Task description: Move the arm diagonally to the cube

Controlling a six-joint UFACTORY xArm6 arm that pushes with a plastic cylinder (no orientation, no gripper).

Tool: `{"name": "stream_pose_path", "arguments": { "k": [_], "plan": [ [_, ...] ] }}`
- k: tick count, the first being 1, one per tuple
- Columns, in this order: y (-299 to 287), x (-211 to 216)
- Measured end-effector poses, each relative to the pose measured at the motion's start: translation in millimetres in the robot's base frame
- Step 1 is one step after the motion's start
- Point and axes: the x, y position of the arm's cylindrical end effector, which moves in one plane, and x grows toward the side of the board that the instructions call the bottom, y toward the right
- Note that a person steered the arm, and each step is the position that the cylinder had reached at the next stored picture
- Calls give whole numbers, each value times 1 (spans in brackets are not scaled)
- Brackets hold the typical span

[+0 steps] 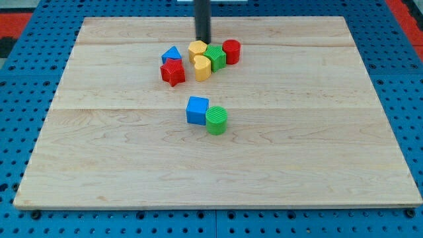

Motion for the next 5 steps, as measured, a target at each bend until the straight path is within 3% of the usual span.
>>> {"name": "stream_pose_path", "arguments": {
  "k": [2, 4, 5],
  "plan": [
    [48, -18],
    [79, -6],
    [92, 25]
  ]
}}
